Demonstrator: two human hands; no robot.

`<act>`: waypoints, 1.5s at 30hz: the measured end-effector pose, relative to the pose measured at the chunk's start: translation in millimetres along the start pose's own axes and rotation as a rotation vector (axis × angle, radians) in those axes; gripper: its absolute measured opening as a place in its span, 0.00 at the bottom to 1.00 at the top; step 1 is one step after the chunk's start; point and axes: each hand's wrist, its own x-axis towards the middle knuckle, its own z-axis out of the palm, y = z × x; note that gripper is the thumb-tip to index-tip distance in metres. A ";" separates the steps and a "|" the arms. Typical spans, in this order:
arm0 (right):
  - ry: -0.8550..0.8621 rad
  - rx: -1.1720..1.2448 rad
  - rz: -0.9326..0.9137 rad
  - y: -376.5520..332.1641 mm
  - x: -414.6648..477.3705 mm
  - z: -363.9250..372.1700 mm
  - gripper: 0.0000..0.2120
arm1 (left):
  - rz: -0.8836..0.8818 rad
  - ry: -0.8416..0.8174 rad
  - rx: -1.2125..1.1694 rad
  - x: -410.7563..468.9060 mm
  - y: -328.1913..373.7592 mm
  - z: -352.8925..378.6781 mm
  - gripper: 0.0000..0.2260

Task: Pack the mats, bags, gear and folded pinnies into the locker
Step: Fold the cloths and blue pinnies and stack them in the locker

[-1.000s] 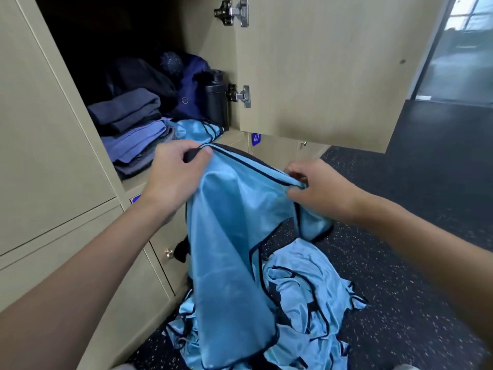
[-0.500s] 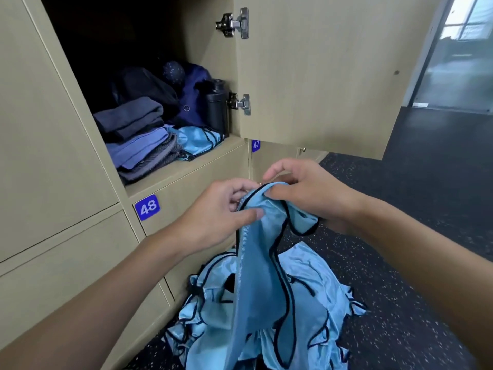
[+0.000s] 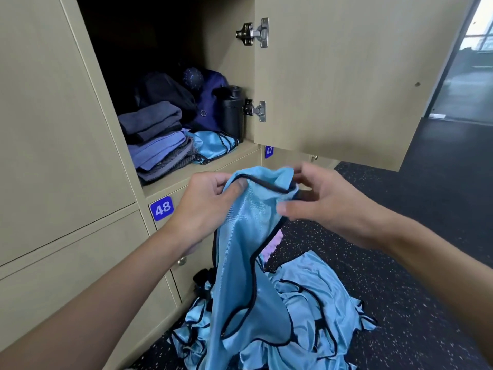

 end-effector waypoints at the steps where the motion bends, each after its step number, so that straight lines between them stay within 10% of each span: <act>1: 0.074 -0.046 -0.034 -0.7 1.2 1.5 0.13 | 0.001 -0.007 0.009 -0.8 -0.1 -0.3 0.09; 11: 0.370 0.058 -0.052 -5.1 8.7 12.3 0.11 | 0.086 -0.153 -0.013 -13.3 3.6 5.5 0.10; 15: 0.318 0.044 -0.016 -6.8 7.5 19.2 0.11 | 0.095 -0.229 -0.085 -20.6 7.8 7.0 0.23; 22: 0.216 0.004 -0.015 -6.1 6.4 24.1 0.15 | 0.098 -0.015 -0.111 -16.1 8.7 2.7 0.04; 34: 0.218 -0.066 -0.120 -2.2 -1.0 17.6 0.06 | 0.118 -0.125 0.018 -20.5 9.0 8.4 0.18; 45: 0.260 -0.122 -0.078 3.9 -1.9 9.3 0.06 | 0.196 0.064 -0.046 -12.2 10.3 13.2 0.09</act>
